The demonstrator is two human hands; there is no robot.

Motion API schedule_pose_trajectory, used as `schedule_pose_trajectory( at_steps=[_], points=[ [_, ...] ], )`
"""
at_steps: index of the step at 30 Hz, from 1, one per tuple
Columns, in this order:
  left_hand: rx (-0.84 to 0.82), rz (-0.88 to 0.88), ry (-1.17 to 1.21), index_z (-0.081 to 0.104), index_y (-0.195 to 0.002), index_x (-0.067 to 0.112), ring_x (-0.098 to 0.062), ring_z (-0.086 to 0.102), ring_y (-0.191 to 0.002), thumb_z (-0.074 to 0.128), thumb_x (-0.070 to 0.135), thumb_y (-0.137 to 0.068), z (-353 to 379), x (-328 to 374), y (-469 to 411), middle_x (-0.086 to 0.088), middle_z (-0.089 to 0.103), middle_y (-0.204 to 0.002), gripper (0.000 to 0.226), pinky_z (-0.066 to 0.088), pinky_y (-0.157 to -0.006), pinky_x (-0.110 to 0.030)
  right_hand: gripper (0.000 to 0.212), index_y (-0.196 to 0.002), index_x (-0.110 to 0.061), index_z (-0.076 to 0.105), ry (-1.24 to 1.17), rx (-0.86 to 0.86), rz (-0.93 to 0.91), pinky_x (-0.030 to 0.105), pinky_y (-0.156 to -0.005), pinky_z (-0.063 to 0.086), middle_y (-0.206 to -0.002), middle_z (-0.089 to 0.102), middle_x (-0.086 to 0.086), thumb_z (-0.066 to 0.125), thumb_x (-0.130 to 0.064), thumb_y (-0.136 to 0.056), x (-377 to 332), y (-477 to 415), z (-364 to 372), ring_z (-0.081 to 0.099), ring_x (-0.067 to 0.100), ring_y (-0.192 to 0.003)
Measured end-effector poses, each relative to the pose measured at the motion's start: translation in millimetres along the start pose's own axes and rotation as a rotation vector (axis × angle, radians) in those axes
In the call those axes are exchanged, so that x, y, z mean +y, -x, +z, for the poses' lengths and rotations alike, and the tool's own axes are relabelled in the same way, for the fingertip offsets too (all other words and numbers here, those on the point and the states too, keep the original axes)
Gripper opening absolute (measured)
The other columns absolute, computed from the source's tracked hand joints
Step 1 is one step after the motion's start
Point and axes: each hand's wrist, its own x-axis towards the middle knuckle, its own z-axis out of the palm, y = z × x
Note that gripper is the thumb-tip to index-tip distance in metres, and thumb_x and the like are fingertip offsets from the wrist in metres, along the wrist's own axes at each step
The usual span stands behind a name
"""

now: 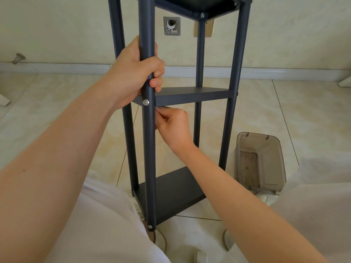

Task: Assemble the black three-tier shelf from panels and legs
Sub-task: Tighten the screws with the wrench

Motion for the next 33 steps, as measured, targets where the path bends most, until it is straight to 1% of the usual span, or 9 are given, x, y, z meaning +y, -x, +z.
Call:
schedule_pose_trajectory(
  at_steps=[2,7,12,14,18,23,28,30,33],
  points=[
    [-0.005,0.003,-0.001,0.041,-0.094,0.02,-0.013,0.042,-0.052,0.054,-0.001,-0.086,0.1,0.3,0.3,0.006,0.047,-0.06,0.026,0.049,-0.058,-0.026,0.02,-0.08,0.007,0.073,0.016,0.048,-0.035,0.005,-0.062,0.046,-0.069,0.069,0.013,0.063,-0.003,-0.094,4.0,-2.2,3.9,0.062,0.003,-0.06],
    [-0.01,0.009,-0.01,0.04,-0.09,0.02,-0.014,0.041,-0.052,0.054,-0.001,-0.086,0.3,0.8,0.2,0.004,0.046,-0.06,0.026,0.049,-0.057,-0.027,0.02,-0.073,0.004,0.071,0.042,0.114,-0.063,0.004,-0.062,0.043,-0.063,0.058,-0.014,0.063,0.002,-0.092,14.5,-3.9,8.3,0.057,-0.014,-0.06],
    [-0.001,0.012,-0.016,0.04,-0.09,0.02,-0.014,0.04,-0.052,0.053,-0.001,-0.087,0.2,1.6,-0.1,0.004,0.046,-0.06,0.025,0.049,-0.058,-0.027,0.018,-0.081,0.001,0.073,0.019,0.1,-0.069,0.019,-0.068,0.054,-0.071,0.07,0.004,0.062,-0.003,-0.094,14.2,-3.6,8.1,0.062,0.001,-0.06],
    [-0.001,0.012,-0.015,0.04,-0.09,0.02,-0.014,0.04,-0.052,0.053,-0.002,-0.087,0.7,1.9,-0.2,0.004,0.046,-0.06,0.025,0.049,-0.058,-0.026,0.018,-0.085,0.0,0.074,-0.01,0.064,-0.031,0.021,-0.068,0.055,-0.07,0.069,-0.002,0.061,-0.007,-0.096,16.0,-2.4,7.2,0.064,0.006,-0.061],
    [-0.008,0.014,-0.013,0.04,-0.091,0.02,-0.014,0.041,-0.051,0.054,-0.001,-0.087,2.6,2.3,-1.1,0.005,0.047,-0.059,0.025,0.049,-0.057,-0.027,0.022,-0.085,-0.005,0.075,0.021,0.029,0.073,0.007,-0.064,0.044,-0.064,0.062,-0.012,0.06,-0.014,-0.098,31.5,9.6,-2.7,0.058,-0.002,-0.058],
    [-0.004,0.021,-0.001,0.042,-0.09,0.021,-0.012,0.043,-0.05,0.055,-0.001,-0.083,7.1,2.7,-4.5,0.004,0.046,-0.061,0.026,0.049,-0.056,-0.026,0.016,-0.098,-0.012,0.076,0.094,0.058,0.254,0.013,-0.064,0.052,-0.072,0.065,-0.016,0.06,-0.015,-0.097,72.5,44.0,-39.5,0.063,0.007,-0.068],
    [-0.003,0.029,-0.004,0.043,-0.09,0.021,-0.012,0.044,-0.05,0.056,0.0,-0.08,12.3,2.9,-7.8,0.006,0.047,-0.061,0.027,0.049,-0.056,-0.026,0.014,-0.085,-0.032,0.067,0.215,0.221,0.416,0.003,-0.058,0.044,-0.067,0.064,-0.019,0.062,-0.025,-0.095,106.3,84.5,-86.2,0.061,-0.002,-0.069],
    [-0.006,0.034,-0.001,0.044,-0.091,0.022,-0.012,0.045,-0.05,0.057,0.001,-0.08,14.5,2.6,-8.3,0.006,0.048,-0.061,0.027,0.049,-0.056,-0.026,0.021,-0.077,-0.034,0.065,0.225,0.328,0.462,0.01,-0.055,0.045,-0.064,0.063,-0.013,0.062,-0.025,-0.095,115.2,93.9,-106.1,0.06,0.005,-0.063],
    [-0.001,0.043,-0.002,0.044,-0.09,0.022,-0.012,0.046,-0.049,0.056,0.0,-0.08,17.3,2.1,-8.7,0.007,0.047,-0.059,0.027,0.05,-0.055,-0.027,0.031,-0.066,-0.022,0.06,0.237,0.432,0.508,0.021,-0.053,0.041,-0.055,0.053,-0.006,0.059,-0.024,-0.096,127.8,98.5,-133.2,0.046,0.008,-0.05]
  ],
)
